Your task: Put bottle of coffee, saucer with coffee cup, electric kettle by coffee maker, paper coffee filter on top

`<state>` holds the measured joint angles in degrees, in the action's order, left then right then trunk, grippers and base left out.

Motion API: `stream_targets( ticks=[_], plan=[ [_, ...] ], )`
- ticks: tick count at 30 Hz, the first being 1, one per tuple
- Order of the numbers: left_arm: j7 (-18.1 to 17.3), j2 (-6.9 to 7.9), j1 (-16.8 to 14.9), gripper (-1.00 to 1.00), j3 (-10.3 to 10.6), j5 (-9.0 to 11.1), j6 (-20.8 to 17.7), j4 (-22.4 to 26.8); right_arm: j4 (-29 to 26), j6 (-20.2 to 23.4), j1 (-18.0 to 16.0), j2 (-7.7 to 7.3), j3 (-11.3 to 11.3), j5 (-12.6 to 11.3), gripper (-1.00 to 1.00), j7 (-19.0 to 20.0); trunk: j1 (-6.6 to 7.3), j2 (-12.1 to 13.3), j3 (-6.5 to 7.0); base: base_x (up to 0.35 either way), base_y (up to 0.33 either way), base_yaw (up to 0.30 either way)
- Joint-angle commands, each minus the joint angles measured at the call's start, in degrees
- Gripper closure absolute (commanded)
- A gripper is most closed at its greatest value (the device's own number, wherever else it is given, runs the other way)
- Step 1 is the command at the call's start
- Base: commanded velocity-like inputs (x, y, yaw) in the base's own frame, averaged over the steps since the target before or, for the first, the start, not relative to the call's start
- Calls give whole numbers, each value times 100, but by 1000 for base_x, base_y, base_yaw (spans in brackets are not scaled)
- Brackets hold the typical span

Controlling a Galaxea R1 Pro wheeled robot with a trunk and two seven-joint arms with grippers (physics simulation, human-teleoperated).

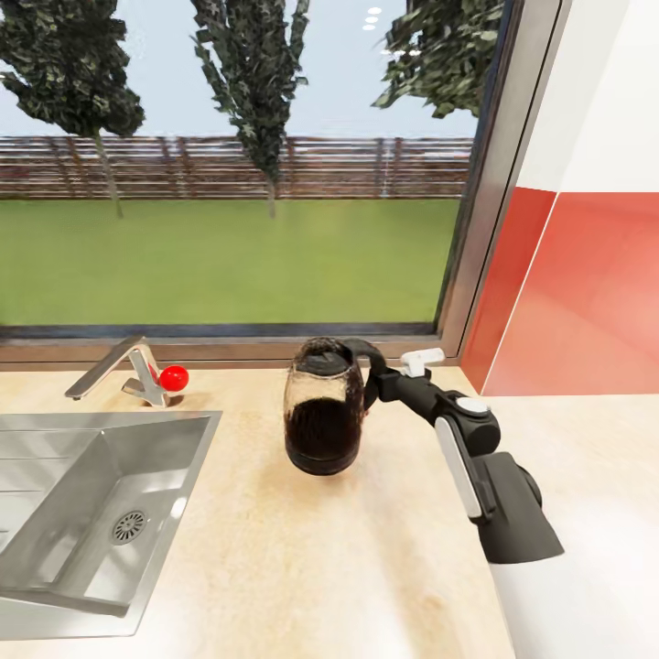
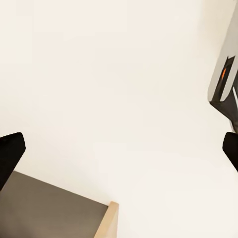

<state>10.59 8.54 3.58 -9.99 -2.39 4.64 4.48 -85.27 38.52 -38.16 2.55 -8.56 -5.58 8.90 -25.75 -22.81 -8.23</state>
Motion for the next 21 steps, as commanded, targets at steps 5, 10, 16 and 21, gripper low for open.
stream_targets(
  ticks=[5,10,16,21],
  plan=[
    [12,9,3,-100,-67,-12,18,9,-19,45,-9,54,-25,-81,100,-109,-3,-11,-10,0,0,0],
    [13,-1,3,-100,-79,-16,21,12,-20,66,-5,58,-25,-84,100,-119,-3,-11,-10,0,0,0],
    [18,-10,-6,-100,-90,-17,19,33,-34,110,1,62,-31,-95,100,-103,-3,-11,-10,0,0,0],
    [21,-18,-12,-100,-99,-16,19,57,-62,112,2,63,-32,-235,100,-99,-3,-11,-10,-71,0,0]
  ],
)
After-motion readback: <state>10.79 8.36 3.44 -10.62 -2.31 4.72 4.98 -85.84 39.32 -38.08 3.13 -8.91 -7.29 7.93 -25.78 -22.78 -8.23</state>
